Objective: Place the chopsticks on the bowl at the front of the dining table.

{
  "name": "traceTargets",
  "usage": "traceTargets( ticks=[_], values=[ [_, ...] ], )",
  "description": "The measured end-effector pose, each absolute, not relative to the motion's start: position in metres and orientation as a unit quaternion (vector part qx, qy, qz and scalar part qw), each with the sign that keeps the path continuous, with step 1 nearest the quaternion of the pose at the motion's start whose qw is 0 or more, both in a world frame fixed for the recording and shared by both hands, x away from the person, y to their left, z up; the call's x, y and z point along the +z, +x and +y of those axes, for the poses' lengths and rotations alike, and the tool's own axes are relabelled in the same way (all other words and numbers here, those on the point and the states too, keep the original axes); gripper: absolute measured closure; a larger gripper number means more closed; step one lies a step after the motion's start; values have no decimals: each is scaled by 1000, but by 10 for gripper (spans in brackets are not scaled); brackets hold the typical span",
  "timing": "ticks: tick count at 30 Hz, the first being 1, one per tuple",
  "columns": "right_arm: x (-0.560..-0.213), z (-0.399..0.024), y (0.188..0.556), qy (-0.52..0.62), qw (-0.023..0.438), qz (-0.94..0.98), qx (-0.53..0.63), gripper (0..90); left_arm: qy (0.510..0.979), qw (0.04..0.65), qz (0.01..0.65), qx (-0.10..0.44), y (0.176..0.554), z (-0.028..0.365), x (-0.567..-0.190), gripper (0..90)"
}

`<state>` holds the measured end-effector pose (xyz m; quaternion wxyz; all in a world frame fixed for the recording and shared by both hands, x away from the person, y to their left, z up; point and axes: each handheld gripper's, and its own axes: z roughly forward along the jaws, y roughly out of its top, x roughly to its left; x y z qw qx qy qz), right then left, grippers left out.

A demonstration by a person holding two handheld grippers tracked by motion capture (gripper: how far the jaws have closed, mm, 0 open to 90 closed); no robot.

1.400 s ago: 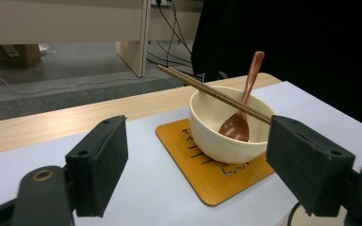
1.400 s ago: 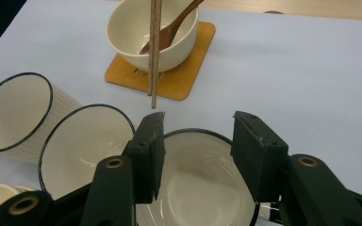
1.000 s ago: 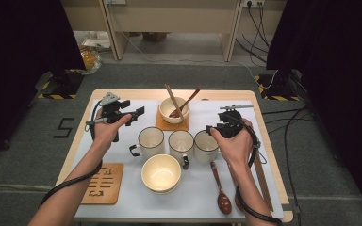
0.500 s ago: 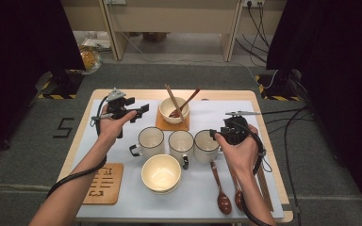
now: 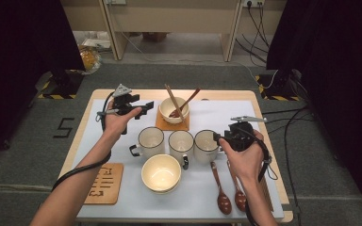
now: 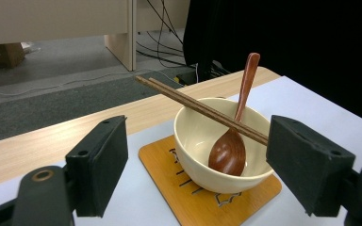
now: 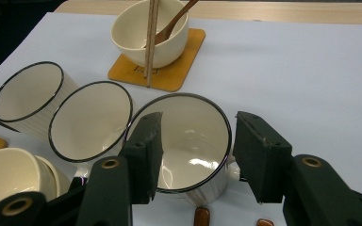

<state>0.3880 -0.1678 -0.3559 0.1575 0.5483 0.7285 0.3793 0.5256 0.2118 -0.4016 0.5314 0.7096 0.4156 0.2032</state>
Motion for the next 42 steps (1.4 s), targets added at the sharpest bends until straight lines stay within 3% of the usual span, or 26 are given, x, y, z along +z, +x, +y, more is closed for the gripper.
traceTargets(
  ticks=[42],
  values=[
    [-368, -171, 380, 551, 152, 731, 374, 516, 738, 515, 402, 172, 562, 164, -405, 207]
  ],
)
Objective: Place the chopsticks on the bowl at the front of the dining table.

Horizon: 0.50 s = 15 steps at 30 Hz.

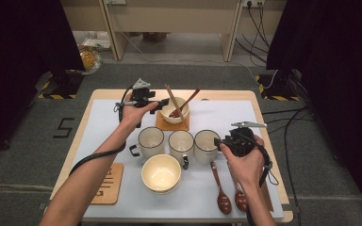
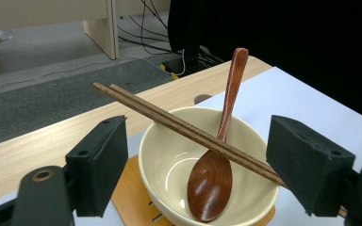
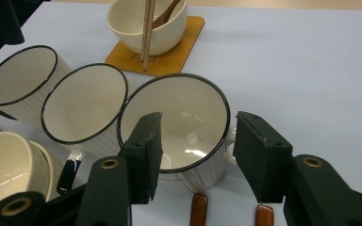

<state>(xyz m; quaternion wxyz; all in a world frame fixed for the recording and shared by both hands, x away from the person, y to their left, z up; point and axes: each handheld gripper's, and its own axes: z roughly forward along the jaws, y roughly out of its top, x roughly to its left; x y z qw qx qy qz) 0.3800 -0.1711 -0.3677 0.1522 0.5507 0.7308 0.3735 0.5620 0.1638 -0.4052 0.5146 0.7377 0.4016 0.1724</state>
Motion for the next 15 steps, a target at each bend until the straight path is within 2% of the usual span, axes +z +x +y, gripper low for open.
traceTargets(
  ticks=[15],
  values=[
    [-368, -171, 379, 549, 153, 730, 376, 516, 743, 504, 409, 163, 572, 152, -415, 208]
  ],
)
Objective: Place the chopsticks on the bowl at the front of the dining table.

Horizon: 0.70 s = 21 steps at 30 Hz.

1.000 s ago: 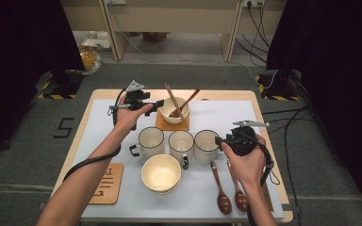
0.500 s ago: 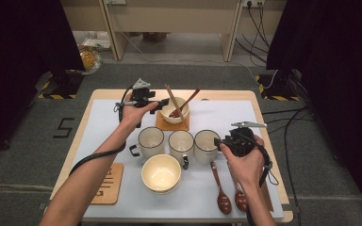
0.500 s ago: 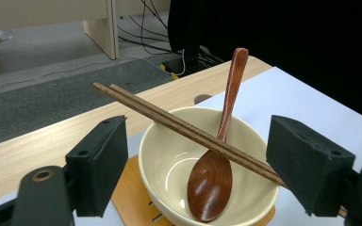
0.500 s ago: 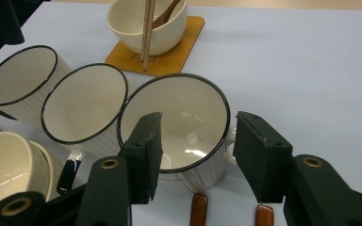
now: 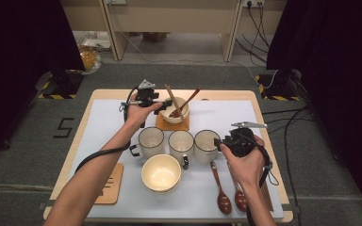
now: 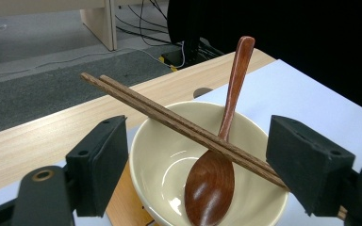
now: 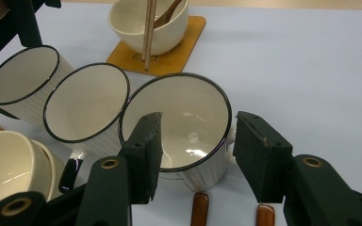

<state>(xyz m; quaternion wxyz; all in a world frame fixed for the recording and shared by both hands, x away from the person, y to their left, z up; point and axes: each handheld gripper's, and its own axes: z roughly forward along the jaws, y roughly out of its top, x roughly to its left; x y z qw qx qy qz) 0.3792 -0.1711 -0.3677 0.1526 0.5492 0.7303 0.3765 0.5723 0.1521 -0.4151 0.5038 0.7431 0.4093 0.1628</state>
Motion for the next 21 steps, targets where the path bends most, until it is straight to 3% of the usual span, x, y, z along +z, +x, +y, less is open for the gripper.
traceTargets(
  ticks=[21],
  values=[
    [-368, -170, 379, 546, 152, 733, 376, 516, 751, 493, 411, 156, 581, 135, -422, 210]
  ],
)
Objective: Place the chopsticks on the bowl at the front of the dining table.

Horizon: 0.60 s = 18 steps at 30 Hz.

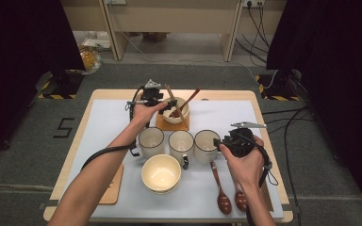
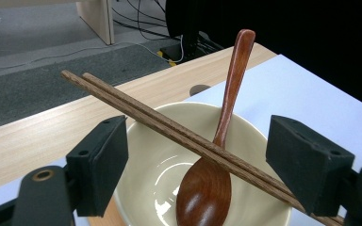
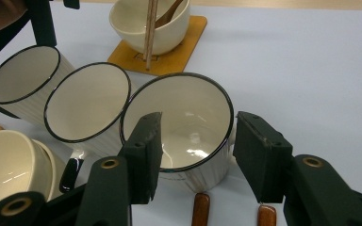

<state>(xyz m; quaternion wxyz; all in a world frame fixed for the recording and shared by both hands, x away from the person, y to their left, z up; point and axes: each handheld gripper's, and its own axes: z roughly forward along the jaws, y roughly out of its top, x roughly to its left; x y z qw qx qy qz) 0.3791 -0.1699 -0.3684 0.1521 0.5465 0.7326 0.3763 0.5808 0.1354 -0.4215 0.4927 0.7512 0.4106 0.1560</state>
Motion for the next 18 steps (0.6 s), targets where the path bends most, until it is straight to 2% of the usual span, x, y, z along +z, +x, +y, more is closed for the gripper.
traceTargets(
  ticks=[18],
  values=[
    [-365, -170, 377, 543, 152, 732, 381, 515, 753, 486, 415, 152, 586, 124, -428, 211]
  ],
)
